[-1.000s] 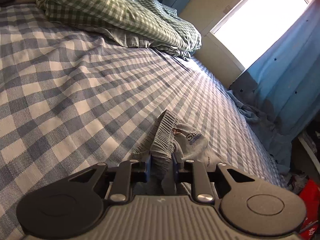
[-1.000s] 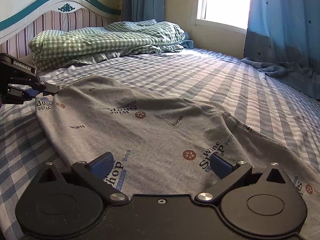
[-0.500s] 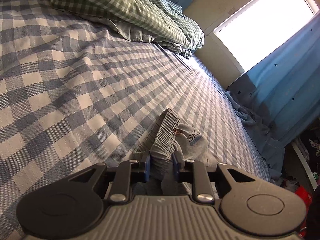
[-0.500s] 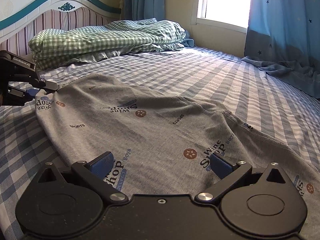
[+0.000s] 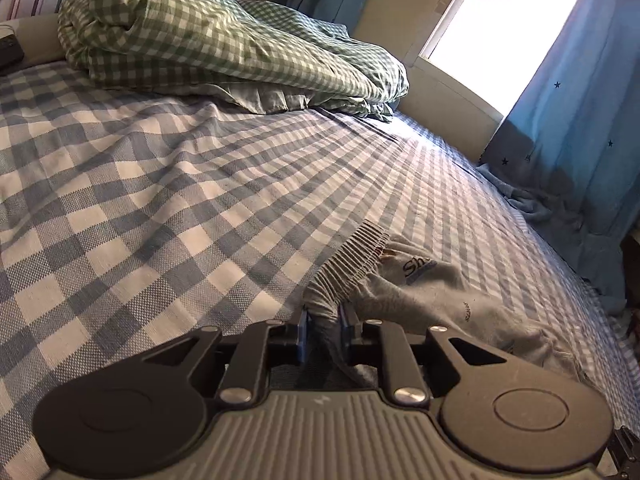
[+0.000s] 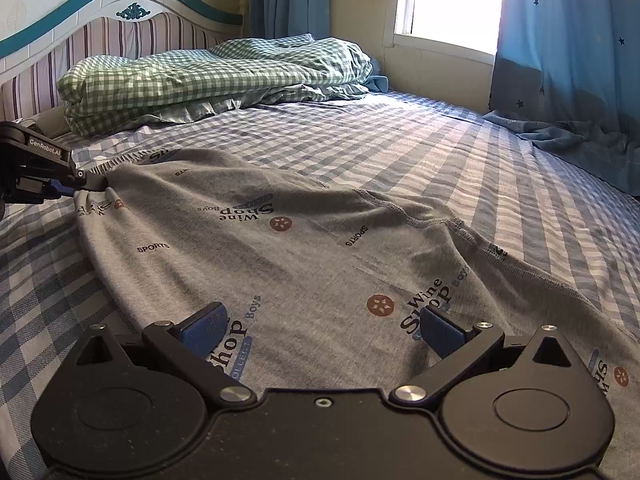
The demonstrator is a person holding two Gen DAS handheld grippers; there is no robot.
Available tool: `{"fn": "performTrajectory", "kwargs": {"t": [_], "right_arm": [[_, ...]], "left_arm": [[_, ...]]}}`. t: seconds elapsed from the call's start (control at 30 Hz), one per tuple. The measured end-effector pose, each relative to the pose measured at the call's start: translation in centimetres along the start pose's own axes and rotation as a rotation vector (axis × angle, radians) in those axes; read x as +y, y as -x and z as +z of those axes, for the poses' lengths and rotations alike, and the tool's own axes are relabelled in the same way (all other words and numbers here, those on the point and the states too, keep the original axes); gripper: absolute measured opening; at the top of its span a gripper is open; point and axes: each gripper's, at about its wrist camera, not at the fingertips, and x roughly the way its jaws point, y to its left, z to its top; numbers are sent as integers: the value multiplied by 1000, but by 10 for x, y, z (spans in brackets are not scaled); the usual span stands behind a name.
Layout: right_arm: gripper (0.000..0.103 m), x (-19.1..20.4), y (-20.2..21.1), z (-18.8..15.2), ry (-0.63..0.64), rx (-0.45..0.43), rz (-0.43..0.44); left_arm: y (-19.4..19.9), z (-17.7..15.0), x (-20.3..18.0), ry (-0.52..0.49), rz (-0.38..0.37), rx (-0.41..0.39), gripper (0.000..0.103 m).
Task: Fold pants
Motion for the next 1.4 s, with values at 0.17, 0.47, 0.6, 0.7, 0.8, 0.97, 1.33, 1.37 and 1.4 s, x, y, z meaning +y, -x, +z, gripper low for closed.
{"fn": "performTrajectory", "kwargs": {"t": [0.17, 0.47, 0.6, 0.7, 0.8, 0.97, 1.33, 1.37, 1.4], "right_arm": [[102, -4, 2, 0, -19, -9, 4], [102, -62, 54, -34, -8, -39, -251], [102, -121, 86, -70, -89, -23, -386], [102, -174, 113, -103, -184, -8, -501], [102, -222, 141, -134, -270, -16, -563], [102, -281, 178, -166, -332, -54, -647], [102, -355, 247, -215, -642, -204, -574], [102, -357, 248, -216, -672, -216, -532], [102, -361, 248, -218, -698, -225, -496]], "left_arm": [[17, -3, -24, -108, 114, -59, 70], [27, -38, -118, -395, 96, -91, 92], [20, -62, -167, -481, 10, -52, 97], [13, -84, -206, -549, -55, -15, 98], [5, -106, -246, -616, -112, 14, 99], [-10, -141, -310, -675, -223, 64, 99], [-22, -216, -402, -812, -374, 119, 101], [-24, -220, -404, -817, -368, 120, 102], [-25, -225, -406, -821, -356, 121, 103]]}}
